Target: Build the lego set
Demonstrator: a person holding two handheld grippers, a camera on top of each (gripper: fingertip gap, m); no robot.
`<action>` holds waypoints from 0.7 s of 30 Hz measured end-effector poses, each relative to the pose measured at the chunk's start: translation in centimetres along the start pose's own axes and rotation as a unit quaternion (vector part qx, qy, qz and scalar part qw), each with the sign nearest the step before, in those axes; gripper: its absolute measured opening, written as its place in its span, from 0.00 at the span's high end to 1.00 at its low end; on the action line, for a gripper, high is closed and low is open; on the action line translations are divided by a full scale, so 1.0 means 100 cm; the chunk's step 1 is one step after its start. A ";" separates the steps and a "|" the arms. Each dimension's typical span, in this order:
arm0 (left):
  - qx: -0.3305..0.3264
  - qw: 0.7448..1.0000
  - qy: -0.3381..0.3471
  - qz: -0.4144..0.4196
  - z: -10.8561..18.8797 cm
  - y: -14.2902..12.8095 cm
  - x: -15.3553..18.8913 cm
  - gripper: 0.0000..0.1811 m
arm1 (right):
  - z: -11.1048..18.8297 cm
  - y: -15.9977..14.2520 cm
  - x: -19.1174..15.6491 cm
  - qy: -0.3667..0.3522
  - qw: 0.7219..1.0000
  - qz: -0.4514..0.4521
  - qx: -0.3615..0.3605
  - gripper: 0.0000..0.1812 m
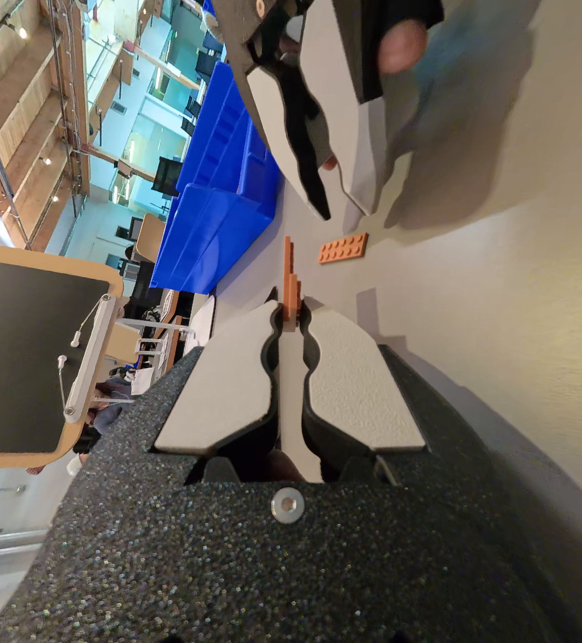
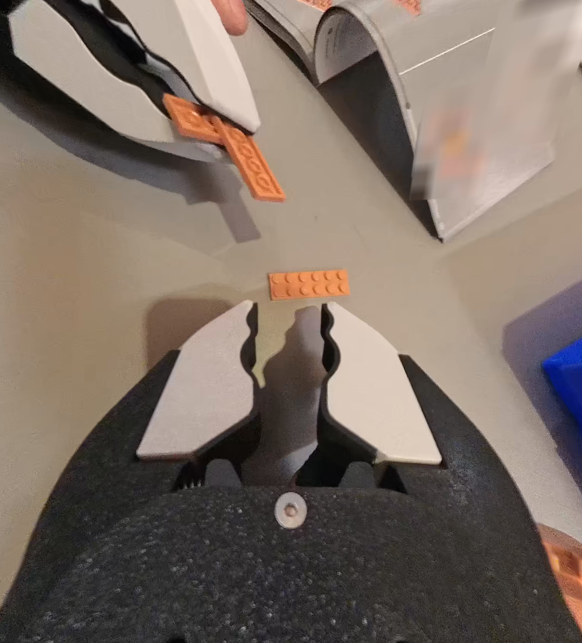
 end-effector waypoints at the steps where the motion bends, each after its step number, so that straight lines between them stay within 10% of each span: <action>1: -0.004 1.000 0.003 -0.001 0.000 -0.001 -0.001 0.95 | -0.002 0.002 0.000 -0.002 1.000 0.008 -0.005 0.80; 7: -0.005 1.000 0.013 0.003 0.002 -0.003 -0.006 0.95 | -0.004 0.012 0.016 0.001 0.983 0.181 -0.038 0.75; 13: 0.002 1.000 0.021 0.000 0.006 -0.001 -0.010 0.95 | -0.004 0.018 0.021 0.138 0.887 0.435 -0.070 0.76; 21: 0.002 1.000 0.030 -0.004 0.009 -0.003 -0.015 0.95 | -0.030 0.013 0.033 0.276 0.793 0.516 -0.172 0.81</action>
Point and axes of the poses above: each gripper's, where its closed fingertips meet, z back along the fingers, y out of its top, x = y × z across the jaws, the point moved 3 cm from there along z, back along the fingers, and after that the axes turned 4 degrees about z, right-handed, at the moved point
